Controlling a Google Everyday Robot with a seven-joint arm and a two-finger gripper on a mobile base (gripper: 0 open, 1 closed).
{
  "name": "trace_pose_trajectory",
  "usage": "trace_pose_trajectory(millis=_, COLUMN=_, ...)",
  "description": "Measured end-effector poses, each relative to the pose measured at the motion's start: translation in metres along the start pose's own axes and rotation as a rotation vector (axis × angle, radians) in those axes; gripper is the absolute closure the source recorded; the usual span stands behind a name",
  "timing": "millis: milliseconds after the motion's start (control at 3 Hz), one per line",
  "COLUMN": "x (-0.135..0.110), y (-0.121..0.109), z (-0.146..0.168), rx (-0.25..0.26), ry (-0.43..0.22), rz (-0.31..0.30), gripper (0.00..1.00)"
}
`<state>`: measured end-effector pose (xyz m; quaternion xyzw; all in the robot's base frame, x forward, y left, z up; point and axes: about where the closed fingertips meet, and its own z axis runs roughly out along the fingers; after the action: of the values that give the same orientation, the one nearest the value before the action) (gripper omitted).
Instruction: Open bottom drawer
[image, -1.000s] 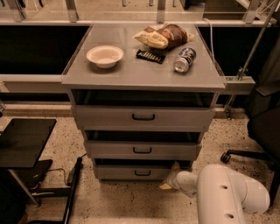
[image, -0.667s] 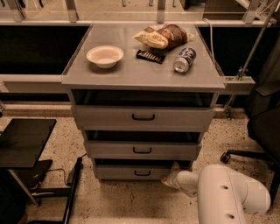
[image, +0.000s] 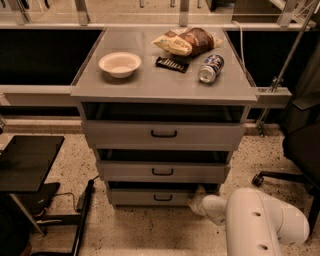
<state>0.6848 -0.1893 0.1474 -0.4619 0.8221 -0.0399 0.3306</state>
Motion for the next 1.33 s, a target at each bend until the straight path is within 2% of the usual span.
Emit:
trace_pose_trajectory(millis=333, x=-0.004, y=-0.003, z=-0.006, rx=0.000, ry=0.000, rz=0.000, gripper=1.00)
trace_pose_trajectory(millis=1333, x=0.000, y=0.004, z=-0.018, rx=0.006, ry=0.000, rz=-0.023, gripper=1.00)
